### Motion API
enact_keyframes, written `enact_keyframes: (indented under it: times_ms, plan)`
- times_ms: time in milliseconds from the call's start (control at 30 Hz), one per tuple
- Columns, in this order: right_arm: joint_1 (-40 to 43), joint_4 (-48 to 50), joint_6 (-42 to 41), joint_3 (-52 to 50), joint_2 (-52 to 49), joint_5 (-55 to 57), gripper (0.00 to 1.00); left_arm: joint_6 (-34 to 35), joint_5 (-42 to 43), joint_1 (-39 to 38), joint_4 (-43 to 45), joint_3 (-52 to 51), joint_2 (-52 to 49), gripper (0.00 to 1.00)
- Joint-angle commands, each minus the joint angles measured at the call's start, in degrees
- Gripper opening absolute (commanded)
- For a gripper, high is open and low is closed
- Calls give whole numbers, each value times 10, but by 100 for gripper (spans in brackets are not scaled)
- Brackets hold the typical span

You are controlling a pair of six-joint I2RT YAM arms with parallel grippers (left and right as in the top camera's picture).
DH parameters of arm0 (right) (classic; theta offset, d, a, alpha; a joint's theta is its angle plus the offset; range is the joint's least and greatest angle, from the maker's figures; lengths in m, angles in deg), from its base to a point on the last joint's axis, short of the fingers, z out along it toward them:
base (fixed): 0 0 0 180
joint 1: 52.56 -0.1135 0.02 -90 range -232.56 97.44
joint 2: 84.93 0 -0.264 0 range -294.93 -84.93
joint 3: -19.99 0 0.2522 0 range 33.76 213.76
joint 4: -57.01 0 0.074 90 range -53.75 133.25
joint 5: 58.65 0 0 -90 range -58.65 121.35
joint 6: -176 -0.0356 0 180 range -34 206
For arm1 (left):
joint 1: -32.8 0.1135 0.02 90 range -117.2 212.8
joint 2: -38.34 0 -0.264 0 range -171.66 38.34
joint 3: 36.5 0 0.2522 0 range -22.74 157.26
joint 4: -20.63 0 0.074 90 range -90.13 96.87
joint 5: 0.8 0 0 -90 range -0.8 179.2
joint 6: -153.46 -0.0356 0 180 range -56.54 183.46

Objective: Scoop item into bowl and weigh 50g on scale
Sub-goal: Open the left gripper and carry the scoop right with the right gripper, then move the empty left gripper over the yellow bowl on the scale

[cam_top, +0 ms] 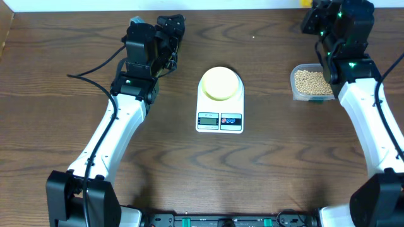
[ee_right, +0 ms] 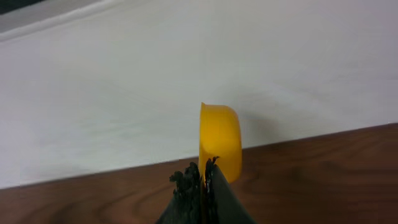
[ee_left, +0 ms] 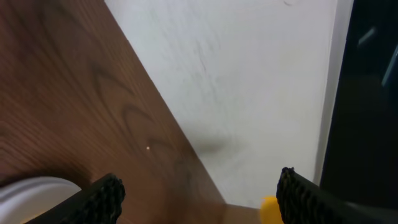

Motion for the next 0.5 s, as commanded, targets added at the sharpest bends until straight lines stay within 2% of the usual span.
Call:
enact_keyframes:
  times_ms: [0, 167, 367, 467]
  plan:
    - [-8, -3, 44, 8, 7, 99, 1, -77, -10, 0, 1, 15, 7, 80]
    - [-14, -5, 60, 8, 7, 147, 2, -192, -10, 0, 0, 15, 6, 80]
    - [-42, 5, 87, 8, 26, 161, 1, -273, -10, 0, -15, 15, 6, 80]
    - [-54, 10, 101, 8, 37, 204, 2, -319, -10, 0, -23, 15, 6, 80]
